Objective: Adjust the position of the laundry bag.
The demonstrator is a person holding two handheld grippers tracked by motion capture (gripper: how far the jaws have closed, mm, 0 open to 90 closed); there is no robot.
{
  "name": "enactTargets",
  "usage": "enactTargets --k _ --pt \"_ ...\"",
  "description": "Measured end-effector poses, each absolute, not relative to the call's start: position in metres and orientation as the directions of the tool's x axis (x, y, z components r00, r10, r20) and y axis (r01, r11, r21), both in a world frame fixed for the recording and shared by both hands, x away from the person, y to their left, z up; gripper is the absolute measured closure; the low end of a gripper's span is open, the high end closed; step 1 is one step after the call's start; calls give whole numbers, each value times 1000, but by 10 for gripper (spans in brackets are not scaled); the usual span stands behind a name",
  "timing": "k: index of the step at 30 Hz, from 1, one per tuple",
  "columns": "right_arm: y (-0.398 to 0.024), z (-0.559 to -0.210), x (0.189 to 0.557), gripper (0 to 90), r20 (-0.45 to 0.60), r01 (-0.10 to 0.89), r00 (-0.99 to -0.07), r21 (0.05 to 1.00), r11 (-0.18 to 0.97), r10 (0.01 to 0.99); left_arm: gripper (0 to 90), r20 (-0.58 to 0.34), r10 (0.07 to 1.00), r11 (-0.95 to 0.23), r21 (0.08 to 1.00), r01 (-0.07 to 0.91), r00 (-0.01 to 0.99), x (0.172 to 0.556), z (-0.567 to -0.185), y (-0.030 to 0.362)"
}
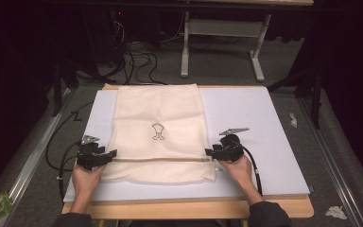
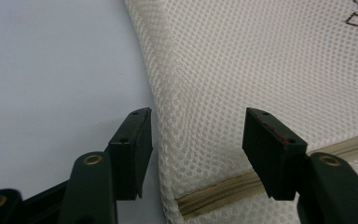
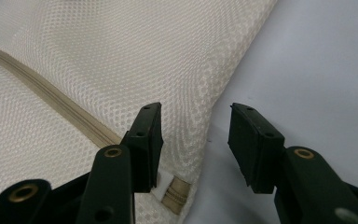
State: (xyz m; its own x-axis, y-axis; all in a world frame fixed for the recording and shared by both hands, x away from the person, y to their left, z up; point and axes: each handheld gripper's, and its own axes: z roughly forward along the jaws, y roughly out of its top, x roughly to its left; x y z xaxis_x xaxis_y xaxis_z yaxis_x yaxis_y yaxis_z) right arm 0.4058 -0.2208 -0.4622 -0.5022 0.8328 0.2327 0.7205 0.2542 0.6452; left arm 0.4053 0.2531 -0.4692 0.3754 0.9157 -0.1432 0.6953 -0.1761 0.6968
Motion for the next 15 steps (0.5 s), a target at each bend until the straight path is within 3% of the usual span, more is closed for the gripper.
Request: enactTargets --k 6,12,15 --pt "-213 -461 419 535 304 805 -471 533 262 828 397 -149 923 -184 639 747 355 414 -470 250" --pt "-203 -457 424 534 295 828 -470 473 301 832 392 -144 928 -190 610 769 343 420 -468 242" --pt "-201 -455 426 577 280 834 -467 453 313 839 423 -119 930 -211 599 772 347 420 -467 240"
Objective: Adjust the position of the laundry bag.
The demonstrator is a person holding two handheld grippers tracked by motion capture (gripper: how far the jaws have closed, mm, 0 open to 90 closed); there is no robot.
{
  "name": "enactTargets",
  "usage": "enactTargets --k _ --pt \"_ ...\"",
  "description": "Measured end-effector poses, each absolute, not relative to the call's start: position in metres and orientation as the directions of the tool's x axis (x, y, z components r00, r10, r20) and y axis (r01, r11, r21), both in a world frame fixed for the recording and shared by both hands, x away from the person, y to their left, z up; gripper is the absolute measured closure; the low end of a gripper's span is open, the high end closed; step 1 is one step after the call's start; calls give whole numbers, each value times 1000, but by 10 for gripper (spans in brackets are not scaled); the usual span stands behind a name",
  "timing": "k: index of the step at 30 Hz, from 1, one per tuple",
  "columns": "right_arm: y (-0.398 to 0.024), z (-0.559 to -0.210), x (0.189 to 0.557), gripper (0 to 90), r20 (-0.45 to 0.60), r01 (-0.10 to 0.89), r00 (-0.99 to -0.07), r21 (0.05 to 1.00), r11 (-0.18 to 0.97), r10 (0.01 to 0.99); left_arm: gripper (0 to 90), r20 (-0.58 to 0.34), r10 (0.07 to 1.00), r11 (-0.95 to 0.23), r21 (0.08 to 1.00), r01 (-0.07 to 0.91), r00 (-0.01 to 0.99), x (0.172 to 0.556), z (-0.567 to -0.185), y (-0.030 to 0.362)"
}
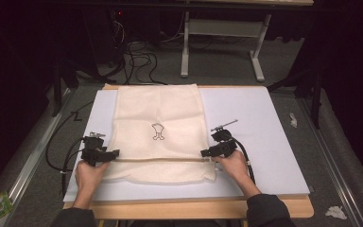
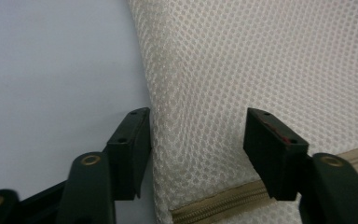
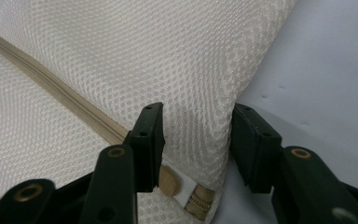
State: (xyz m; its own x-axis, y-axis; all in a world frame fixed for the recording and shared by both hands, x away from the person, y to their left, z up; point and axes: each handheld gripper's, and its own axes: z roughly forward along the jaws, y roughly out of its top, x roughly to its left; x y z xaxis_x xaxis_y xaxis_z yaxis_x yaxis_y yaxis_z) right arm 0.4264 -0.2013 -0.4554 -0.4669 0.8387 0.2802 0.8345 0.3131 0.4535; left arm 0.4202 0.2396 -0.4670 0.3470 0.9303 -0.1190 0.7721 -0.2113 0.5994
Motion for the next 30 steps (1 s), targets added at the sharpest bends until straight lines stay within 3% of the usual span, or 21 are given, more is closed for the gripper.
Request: enactTargets --k 5,6,8,9,13,30 --pt "-200 -455 429 670 269 829 -484 446 337 833 531 -113 929 -222 592 774 353 420 -466 239" --pt "-199 -455 429 742 265 824 -495 445 351 827 592 -102 930 -229 591 774 353 421 -466 238" --pt "-199 -455 429 774 273 824 -498 444 352 823 669 -107 926 -237 584 776 363 421 -464 237" --pt "-200 -456 430 836 279 817 -511 453 358 813 708 -102 923 -250 575 779 371 422 -463 235" --pt "-203 -454 432 874 305 815 -521 456 358 797 838 -115 916 -260 559 787 384 427 -461 234" --pt "-229 -452 425 885 290 789 -526 518 331 799 866 -199 879 -217 643 735 433 428 -455 221"
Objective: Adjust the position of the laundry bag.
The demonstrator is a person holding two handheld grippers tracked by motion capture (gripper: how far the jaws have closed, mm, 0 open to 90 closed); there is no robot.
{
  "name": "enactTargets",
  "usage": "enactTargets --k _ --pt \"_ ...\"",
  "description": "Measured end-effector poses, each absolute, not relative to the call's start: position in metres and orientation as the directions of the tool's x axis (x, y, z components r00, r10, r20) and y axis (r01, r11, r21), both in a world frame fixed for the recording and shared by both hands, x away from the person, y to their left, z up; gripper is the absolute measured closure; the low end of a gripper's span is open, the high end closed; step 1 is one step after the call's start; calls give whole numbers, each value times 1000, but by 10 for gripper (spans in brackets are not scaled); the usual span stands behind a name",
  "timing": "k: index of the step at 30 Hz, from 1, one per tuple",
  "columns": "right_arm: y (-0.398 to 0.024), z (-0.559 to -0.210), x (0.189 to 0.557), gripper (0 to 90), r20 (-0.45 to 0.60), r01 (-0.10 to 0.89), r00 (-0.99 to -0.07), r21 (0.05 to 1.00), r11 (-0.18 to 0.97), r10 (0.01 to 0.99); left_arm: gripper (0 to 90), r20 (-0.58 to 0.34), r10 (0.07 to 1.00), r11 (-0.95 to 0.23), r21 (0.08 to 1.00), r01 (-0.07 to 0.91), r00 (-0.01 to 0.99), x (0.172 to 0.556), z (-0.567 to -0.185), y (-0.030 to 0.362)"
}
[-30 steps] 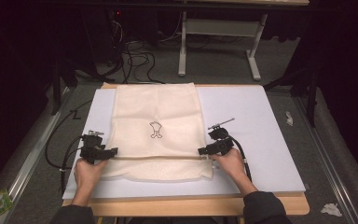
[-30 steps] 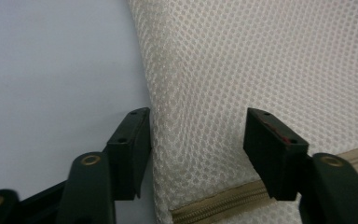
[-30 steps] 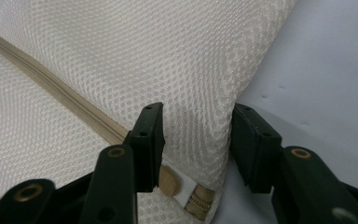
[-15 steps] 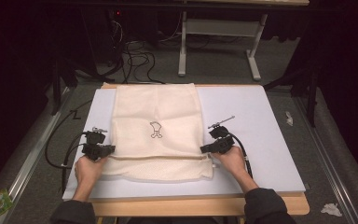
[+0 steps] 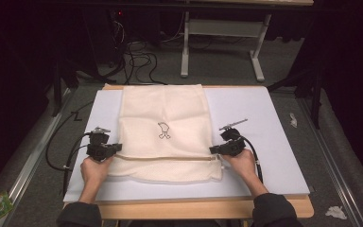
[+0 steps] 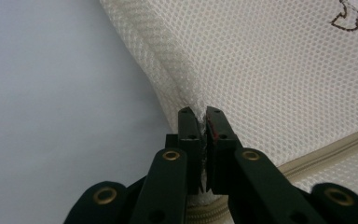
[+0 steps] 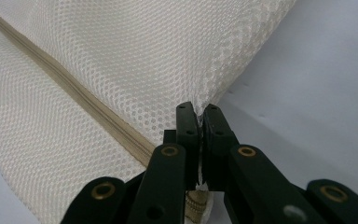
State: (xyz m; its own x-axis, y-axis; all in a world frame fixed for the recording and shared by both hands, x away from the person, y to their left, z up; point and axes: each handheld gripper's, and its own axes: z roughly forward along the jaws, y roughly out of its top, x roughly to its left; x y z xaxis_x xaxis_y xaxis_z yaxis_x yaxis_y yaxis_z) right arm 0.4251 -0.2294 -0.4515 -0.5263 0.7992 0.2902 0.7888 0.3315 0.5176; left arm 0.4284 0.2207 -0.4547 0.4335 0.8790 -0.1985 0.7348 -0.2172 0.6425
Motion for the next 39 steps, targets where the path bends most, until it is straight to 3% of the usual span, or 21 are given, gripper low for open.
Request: enactTargets --k 24,39 --pt "-294 -448 410 883 314 802 -428 565 196 848 862 -193 836 -261 684 682 514 435 -454 168" --pt "-314 -445 403 882 249 798 -400 568 201 882 851 -169 814 -298 700 649 555 438 -454 143"
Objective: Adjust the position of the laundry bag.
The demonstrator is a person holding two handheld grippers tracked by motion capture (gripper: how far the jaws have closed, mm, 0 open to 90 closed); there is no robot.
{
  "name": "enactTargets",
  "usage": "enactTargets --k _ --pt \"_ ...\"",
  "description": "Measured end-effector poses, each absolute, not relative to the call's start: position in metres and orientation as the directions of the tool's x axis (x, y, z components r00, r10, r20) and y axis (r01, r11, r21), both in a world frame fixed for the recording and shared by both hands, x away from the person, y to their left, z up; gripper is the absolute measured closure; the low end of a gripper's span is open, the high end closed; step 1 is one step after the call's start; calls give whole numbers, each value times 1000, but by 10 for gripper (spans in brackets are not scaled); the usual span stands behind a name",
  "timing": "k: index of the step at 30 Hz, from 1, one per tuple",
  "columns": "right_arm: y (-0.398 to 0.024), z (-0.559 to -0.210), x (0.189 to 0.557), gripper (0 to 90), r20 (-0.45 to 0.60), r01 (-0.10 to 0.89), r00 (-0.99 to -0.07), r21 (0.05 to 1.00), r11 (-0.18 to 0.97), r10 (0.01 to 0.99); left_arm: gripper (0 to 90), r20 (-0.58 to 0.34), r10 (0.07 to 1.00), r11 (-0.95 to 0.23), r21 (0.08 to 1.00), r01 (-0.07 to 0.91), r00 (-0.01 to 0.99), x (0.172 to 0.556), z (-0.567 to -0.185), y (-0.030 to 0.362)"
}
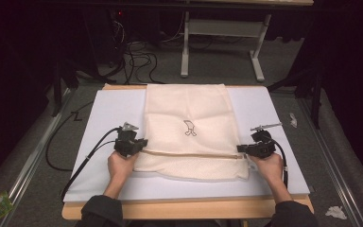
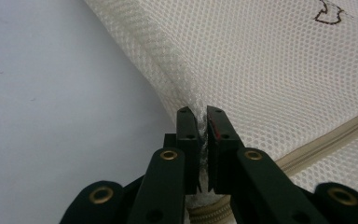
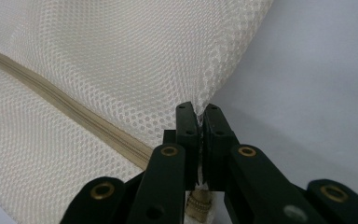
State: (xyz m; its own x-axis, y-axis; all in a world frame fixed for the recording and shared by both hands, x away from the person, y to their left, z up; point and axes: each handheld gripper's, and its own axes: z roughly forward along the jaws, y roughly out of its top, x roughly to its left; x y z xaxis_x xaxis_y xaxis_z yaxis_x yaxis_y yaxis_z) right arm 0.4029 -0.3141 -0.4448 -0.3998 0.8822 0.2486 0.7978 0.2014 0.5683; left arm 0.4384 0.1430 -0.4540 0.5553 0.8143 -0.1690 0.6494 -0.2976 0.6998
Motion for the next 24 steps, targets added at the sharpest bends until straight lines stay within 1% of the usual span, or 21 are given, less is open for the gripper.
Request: enactTargets --k 9,16,24 --pt "-320 -446 399 879 242 799 -388 570 194 889 834 -149 811 -313 706 635 566 437 -457 137" --pt "-318 -447 399 860 227 794 -387 574 198 894 785 -124 813 -331 705 627 569 435 -459 137" --pt "-316 -449 399 846 220 792 -389 576 203 895 757 -117 816 -330 709 623 565 433 -465 138"
